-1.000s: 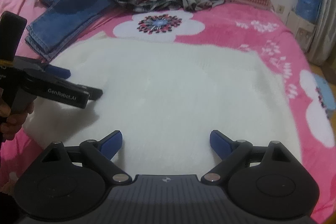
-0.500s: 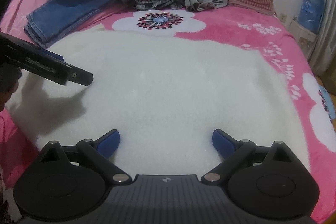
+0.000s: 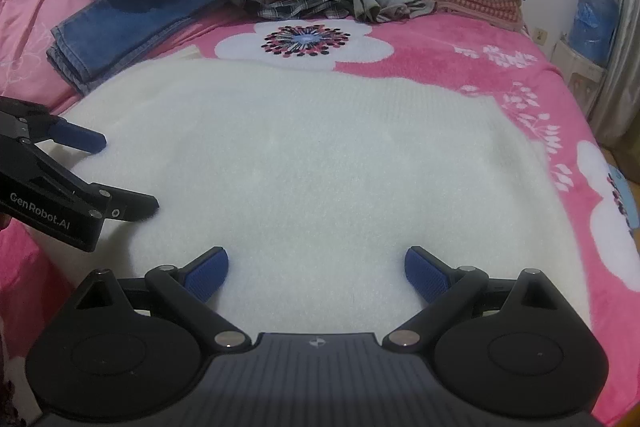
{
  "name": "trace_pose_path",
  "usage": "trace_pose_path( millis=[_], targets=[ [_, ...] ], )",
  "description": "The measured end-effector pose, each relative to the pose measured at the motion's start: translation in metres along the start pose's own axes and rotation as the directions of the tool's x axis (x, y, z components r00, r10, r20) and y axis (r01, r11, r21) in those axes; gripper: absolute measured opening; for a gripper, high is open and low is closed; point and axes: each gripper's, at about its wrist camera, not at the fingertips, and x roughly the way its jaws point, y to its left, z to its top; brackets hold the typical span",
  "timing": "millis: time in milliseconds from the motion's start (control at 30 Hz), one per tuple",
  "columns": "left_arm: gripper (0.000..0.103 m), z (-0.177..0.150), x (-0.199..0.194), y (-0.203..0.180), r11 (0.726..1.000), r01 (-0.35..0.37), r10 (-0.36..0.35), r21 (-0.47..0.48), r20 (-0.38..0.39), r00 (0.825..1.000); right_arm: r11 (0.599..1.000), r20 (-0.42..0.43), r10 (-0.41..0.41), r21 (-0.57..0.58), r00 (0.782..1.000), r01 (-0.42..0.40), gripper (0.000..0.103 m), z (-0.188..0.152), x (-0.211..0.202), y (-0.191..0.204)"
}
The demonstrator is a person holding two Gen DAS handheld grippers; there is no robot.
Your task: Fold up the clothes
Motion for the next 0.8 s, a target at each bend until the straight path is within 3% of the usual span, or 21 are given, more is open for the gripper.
trace_pose_path(
  millis=[800],
  targets=[
    [0.103, 0.000, 0.000, 0.001, 1.000, -0.003, 0.003, -0.007, -0.003, 1.000, 1.000, -0.022, -0.023, 0.001, 0.999, 0.023, 0.097, 0.008, -0.003, -0.008]
  ],
)
